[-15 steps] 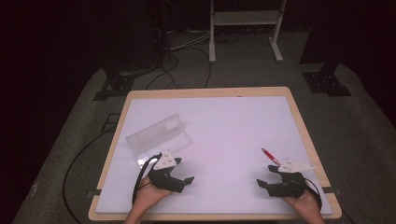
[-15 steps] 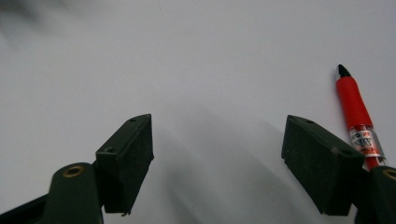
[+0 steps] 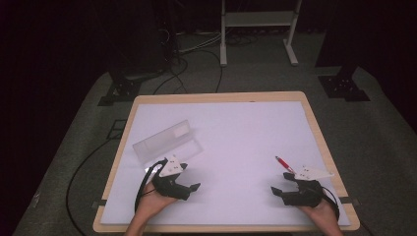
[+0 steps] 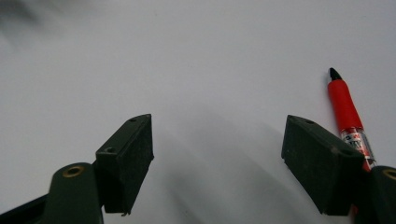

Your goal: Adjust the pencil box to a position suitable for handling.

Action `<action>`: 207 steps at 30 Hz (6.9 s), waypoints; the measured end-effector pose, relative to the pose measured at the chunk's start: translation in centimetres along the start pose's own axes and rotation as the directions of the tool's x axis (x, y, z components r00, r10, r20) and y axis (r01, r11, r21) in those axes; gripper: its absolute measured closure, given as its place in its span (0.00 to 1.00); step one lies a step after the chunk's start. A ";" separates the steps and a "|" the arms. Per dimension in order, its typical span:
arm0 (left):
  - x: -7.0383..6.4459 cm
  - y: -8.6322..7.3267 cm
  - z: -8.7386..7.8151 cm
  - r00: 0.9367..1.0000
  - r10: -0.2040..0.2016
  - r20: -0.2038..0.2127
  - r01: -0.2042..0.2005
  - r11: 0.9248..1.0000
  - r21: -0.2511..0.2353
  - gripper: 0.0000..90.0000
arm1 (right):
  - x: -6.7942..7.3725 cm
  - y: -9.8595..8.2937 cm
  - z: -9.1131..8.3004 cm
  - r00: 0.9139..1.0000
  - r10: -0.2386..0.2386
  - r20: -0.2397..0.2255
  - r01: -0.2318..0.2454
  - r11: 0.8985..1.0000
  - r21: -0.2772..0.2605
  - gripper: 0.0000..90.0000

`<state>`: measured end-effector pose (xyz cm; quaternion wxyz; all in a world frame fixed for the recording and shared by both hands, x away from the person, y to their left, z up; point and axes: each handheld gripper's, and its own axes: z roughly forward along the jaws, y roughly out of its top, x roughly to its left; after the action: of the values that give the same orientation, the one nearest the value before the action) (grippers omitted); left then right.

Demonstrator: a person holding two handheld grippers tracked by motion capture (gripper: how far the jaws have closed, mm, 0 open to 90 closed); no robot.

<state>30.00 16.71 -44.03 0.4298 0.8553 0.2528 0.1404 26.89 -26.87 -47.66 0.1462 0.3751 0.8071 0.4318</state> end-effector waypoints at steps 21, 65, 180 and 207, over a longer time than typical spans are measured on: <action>3.2 -0.4 -1.0 0.997 -0.034 -0.063 0.035 0.999 0.001 0.18 | 0.4 0.1 0.2 1.000 -0.026 0.006 0.026 1.000 0.009 0.27; 6.9 -3.0 -0.8 0.983 -0.065 -0.171 0.089 0.986 0.138 0.62 | 1.1 0.5 0.3 0.997 -0.073 0.006 0.073 0.997 0.012 0.28; -3.9 2.9 4.2 0.938 0.303 0.171 -0.312 0.950 0.027 0.99 | 0.2 0.1 -1.6 0.997 -0.052 0.052 0.054 0.998 -0.022 0.29; -4.6 2.1 6.2 0.913 0.291 0.287 -0.321 0.945 0.061 0.92 | -3.9 -0.2 -2.8 0.980 0.064 0.190 -0.066 0.998 0.001 0.48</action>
<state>29.65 8.97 -46.09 0.3872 0.9171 0.0608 0.0725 27.86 -31.43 -46.50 0.2071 0.4414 0.7783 0.3956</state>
